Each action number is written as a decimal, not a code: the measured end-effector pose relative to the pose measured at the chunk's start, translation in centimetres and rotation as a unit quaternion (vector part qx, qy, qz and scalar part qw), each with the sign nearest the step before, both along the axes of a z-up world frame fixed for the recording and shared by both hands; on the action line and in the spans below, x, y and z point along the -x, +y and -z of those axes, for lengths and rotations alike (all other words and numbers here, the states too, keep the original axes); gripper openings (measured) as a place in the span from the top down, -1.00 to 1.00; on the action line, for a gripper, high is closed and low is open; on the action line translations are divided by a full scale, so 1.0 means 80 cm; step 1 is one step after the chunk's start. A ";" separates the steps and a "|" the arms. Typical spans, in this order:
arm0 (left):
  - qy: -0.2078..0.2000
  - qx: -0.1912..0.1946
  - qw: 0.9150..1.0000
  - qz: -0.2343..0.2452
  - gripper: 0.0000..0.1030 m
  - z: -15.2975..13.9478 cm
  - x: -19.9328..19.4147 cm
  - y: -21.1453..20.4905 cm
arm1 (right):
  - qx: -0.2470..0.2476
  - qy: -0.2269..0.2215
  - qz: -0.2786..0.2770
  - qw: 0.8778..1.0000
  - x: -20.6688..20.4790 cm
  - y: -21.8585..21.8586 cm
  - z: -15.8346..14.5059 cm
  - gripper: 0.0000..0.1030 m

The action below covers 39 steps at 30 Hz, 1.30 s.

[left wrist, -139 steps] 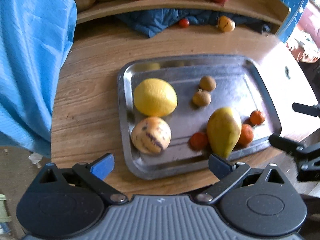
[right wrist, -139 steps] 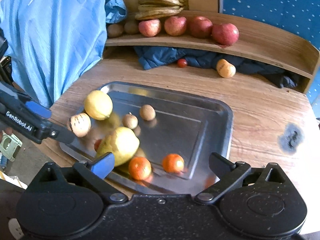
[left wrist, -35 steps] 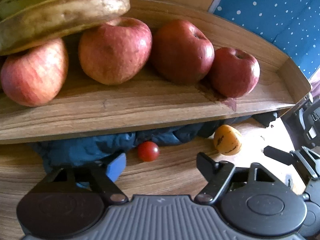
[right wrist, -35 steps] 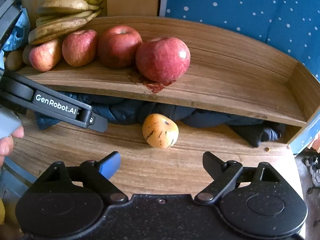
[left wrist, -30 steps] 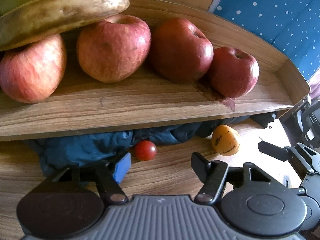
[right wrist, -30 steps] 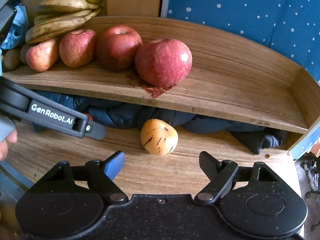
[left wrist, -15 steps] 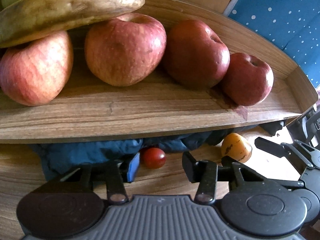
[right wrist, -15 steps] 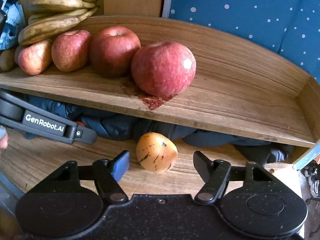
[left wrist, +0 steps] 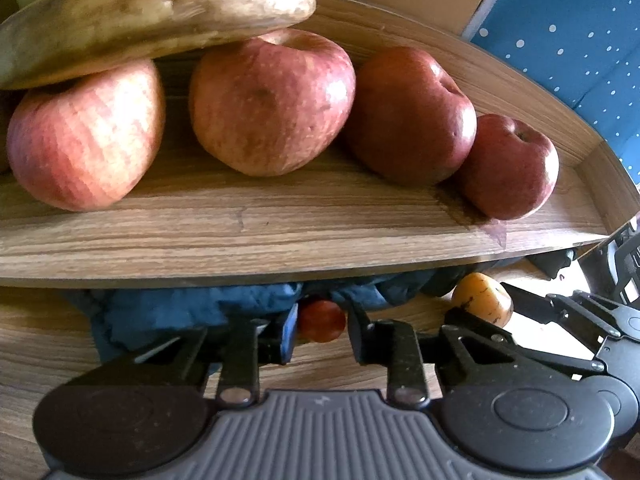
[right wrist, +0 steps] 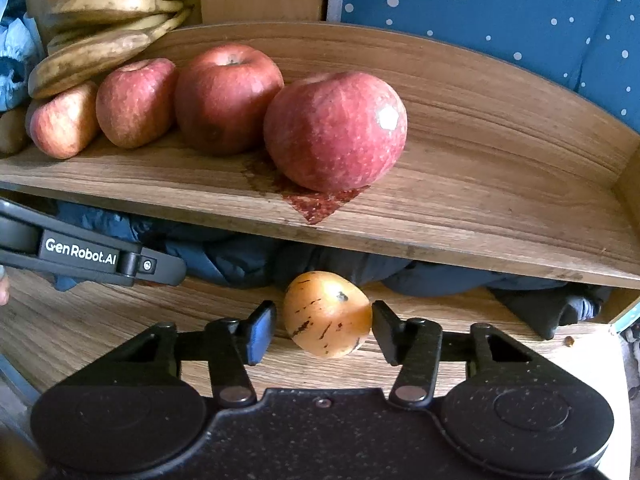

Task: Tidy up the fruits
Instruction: 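Close the left tool on the red cherry tomato while the right tool grasps the striped pepino, then carry the cherry tomato in the left tool over the tray while the right tool carries the pepino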

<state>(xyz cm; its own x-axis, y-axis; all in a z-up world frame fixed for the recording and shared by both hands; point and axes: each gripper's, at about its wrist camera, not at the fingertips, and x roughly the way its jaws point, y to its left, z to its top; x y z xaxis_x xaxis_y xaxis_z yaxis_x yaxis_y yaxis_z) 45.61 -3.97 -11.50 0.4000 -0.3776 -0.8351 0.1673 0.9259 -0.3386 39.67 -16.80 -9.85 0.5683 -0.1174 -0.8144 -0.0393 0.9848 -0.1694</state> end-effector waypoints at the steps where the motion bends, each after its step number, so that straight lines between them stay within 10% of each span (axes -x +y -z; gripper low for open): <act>1: 0.000 0.000 1.000 0.000 0.45 0.000 0.000 0.001 | 0.000 -0.002 0.001 1.000 0.000 -0.001 0.000 0.02; 39: -0.010 0.007 1.000 -0.013 0.49 -0.036 0.044 0.023 | -0.054 -0.019 -0.030 0.998 0.053 0.032 -0.029 0.03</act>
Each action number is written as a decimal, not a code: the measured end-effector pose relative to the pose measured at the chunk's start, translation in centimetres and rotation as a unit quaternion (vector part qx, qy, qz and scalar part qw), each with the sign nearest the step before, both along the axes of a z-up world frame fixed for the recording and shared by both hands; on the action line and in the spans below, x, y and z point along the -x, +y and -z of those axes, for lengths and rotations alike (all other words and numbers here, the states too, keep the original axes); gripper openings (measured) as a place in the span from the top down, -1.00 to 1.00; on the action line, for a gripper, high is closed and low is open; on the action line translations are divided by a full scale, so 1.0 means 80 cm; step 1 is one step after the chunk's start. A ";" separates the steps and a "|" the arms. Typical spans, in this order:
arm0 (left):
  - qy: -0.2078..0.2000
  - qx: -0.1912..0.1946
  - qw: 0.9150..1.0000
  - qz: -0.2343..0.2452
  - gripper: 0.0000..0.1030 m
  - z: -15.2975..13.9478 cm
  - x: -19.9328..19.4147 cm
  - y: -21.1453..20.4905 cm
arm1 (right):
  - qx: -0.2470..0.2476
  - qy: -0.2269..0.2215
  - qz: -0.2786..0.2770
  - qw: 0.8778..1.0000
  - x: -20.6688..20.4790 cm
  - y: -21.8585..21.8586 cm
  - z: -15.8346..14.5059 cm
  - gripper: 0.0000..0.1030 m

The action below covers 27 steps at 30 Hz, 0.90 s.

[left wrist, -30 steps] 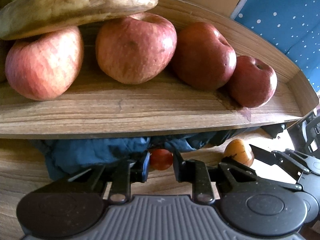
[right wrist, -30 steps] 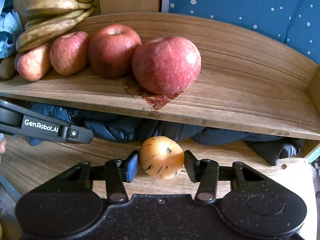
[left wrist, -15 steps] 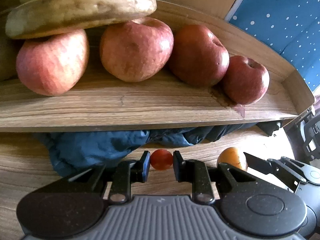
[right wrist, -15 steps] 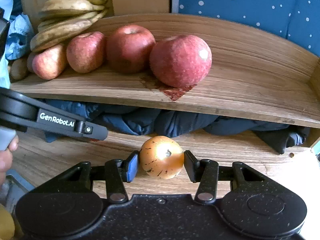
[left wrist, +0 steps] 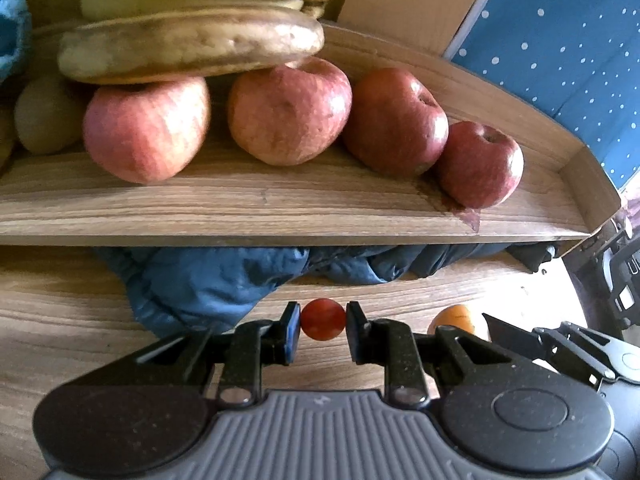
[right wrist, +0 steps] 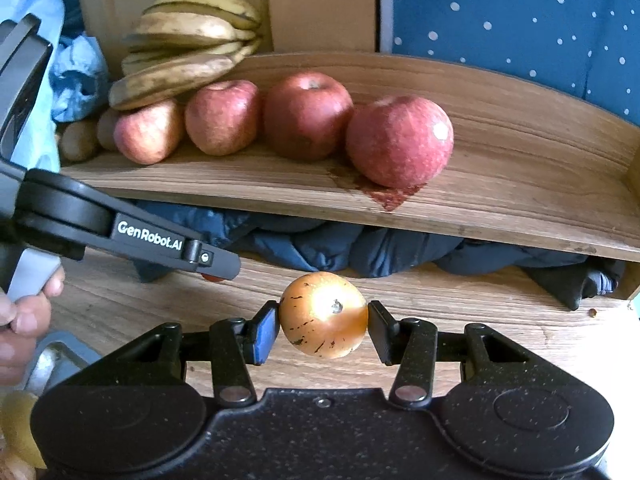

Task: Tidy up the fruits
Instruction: 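Carry the cherry tomato in the left tool over the tray while the right tool carries the pepino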

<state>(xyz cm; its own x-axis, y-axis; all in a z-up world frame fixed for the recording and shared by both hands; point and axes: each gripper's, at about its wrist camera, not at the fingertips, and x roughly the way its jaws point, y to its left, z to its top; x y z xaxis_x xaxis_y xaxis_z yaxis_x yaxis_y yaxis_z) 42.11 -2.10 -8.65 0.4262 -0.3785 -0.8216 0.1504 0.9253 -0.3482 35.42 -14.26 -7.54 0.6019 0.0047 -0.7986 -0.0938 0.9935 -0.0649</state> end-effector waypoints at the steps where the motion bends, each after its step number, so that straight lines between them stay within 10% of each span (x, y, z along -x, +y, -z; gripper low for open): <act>1: -0.001 0.000 1.000 -0.003 0.49 -0.002 0.002 0.001 | -0.001 -0.001 -0.003 1.000 0.002 0.003 -0.002 0.03; 27: 0.002 -0.010 0.998 -0.063 0.49 -0.027 0.087 0.061 | -0.024 -0.004 -0.087 0.996 0.062 0.053 -0.025 0.03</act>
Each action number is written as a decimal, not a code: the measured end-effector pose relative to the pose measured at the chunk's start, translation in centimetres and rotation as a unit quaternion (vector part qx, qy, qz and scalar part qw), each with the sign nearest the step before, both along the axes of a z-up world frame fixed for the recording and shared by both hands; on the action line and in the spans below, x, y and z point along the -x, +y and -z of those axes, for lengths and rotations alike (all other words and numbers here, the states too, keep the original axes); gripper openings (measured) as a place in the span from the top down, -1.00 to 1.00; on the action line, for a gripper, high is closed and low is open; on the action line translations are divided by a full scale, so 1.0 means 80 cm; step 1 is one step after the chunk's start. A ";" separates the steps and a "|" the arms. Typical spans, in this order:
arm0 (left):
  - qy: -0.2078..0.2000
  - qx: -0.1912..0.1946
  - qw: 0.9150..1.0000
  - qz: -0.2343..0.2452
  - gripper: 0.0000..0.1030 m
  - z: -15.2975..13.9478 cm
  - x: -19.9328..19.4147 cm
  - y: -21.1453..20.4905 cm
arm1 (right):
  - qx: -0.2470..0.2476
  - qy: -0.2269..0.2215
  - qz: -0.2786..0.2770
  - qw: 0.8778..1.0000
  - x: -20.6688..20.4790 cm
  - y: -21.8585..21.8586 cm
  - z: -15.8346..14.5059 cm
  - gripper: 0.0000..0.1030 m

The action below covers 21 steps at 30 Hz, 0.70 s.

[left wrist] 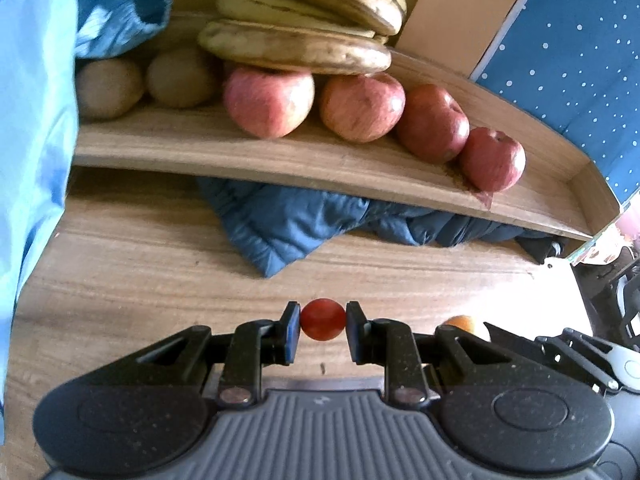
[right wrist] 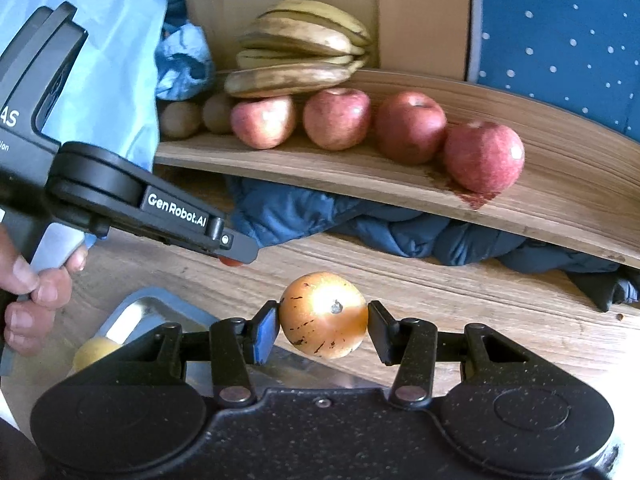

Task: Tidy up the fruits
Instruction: 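Carry the cherry tomato in the left tool over the tray while the right tool carries the pepino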

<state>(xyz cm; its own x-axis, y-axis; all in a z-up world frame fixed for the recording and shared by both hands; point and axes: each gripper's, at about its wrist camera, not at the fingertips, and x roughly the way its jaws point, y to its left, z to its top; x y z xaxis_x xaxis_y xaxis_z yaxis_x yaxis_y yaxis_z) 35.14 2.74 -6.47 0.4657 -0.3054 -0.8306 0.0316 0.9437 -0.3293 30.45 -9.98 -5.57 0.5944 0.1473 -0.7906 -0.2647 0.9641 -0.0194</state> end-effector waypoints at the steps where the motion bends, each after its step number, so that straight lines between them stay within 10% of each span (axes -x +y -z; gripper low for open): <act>1: 0.002 -0.001 1.000 0.000 0.49 0.000 0.003 0.001 | -0.001 0.000 -0.003 1.000 0.002 0.002 0.000 0.03; 21: 0.026 0.005 0.997 0.068 0.49 0.005 0.034 -0.040 | 0.010 0.016 0.028 0.999 0.055 -0.014 -0.001 0.03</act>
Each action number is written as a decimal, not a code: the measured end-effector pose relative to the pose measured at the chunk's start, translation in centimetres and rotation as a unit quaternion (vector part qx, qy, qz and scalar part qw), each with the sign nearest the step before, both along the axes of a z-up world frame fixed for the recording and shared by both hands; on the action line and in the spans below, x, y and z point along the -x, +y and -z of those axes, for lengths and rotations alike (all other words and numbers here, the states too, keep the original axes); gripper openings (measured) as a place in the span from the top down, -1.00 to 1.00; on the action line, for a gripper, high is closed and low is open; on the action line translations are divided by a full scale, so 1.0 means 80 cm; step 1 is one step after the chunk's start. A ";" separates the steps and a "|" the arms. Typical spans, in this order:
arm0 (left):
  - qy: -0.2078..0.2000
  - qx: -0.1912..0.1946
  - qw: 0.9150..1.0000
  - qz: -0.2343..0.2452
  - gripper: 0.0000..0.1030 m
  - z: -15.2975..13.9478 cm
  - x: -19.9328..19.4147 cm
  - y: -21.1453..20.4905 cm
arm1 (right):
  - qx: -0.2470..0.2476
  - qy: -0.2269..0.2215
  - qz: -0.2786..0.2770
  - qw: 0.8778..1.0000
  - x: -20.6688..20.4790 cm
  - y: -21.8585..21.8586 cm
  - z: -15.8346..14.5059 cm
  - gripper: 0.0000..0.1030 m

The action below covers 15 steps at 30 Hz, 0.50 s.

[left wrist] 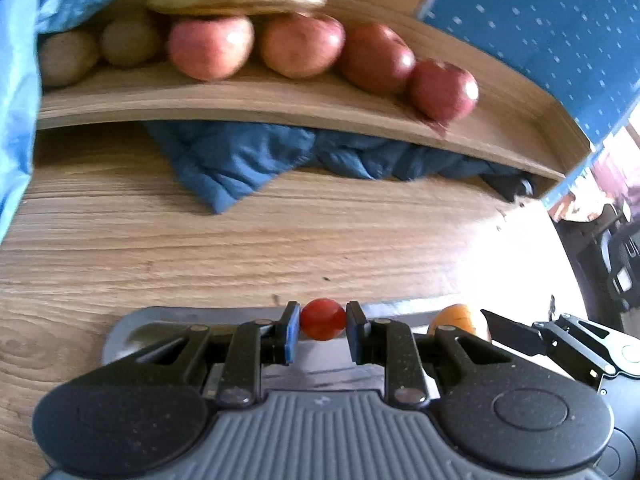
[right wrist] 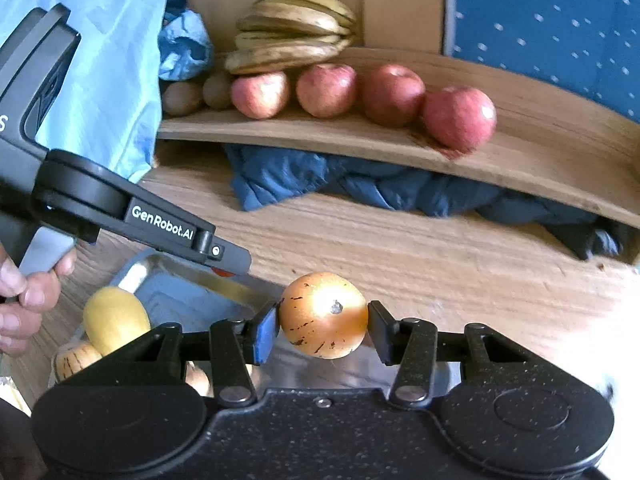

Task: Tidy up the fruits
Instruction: 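Carry the cherry tomato in the left tool over the tray while the right tool carries the pepino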

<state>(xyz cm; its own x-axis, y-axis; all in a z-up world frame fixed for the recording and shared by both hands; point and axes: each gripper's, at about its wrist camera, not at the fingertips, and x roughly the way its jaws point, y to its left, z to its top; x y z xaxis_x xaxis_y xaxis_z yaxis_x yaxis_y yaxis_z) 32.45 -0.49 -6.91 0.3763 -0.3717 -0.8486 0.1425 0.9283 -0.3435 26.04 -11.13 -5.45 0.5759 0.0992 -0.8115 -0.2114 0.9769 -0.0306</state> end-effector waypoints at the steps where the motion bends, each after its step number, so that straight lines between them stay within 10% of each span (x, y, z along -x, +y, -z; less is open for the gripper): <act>1: 0.001 0.001 1.000 0.006 0.49 0.001 0.001 -0.006 | 0.001 0.002 0.005 1.000 0.003 -0.003 0.000 0.03; 15: 0.027 0.001 0.996 0.087 0.49 0.012 0.008 -0.071 | 0.016 0.023 0.080 0.996 0.051 -0.039 0.005 0.03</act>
<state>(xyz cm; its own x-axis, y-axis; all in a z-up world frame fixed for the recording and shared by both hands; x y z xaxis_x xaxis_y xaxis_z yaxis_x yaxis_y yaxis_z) 31.79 -6.15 -7.85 0.2597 -0.4297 -0.8648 0.2832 0.8900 -0.3572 21.95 -14.25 -5.86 0.5436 -0.0168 -0.8392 -0.0548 0.9970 -0.0555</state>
